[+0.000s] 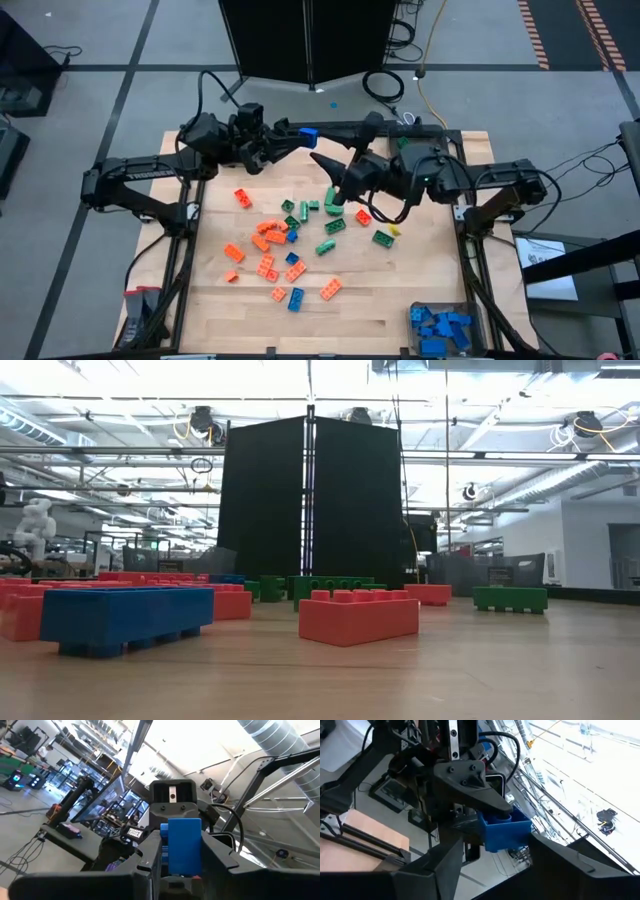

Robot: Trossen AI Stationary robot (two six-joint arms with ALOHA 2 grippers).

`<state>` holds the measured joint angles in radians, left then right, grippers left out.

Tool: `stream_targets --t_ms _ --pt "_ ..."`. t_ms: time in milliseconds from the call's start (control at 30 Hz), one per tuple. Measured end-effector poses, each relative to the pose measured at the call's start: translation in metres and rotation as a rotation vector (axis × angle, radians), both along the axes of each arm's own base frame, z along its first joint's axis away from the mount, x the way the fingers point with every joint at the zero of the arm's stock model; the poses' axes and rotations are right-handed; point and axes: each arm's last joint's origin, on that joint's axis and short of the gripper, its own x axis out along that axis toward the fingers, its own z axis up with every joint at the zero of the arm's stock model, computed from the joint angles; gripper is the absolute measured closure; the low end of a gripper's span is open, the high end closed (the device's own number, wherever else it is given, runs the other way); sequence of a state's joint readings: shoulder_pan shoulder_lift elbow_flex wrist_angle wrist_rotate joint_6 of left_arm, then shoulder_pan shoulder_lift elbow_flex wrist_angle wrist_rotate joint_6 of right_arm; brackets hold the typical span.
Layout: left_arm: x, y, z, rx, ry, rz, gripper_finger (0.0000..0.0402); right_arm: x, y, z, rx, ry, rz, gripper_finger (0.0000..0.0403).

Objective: Sort blocks
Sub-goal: Put the blue game piece into the bottom black bin

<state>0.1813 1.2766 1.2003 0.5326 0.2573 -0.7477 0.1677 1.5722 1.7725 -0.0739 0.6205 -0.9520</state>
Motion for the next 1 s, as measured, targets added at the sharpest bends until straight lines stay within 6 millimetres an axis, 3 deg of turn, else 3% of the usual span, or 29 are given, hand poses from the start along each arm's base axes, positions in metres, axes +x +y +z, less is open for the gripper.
stream_targets --t_ms 200,333,1000 --pt "0.000 0.000 0.000 0.003 0.001 0.003 0.0310 0.000 -0.002 0.006 -0.022 -0.048 -0.016 0.0138" --pt "0.000 0.000 0.000 0.004 -0.001 0.003 0.0310 -0.001 -0.002 0.008 -0.060 -0.059 -0.021 0.0130" --pt "0.003 0.001 -0.003 -0.003 0.023 0.001 0.0310 0.013 -0.009 -0.003 -0.079 -0.016 0.028 0.0187"
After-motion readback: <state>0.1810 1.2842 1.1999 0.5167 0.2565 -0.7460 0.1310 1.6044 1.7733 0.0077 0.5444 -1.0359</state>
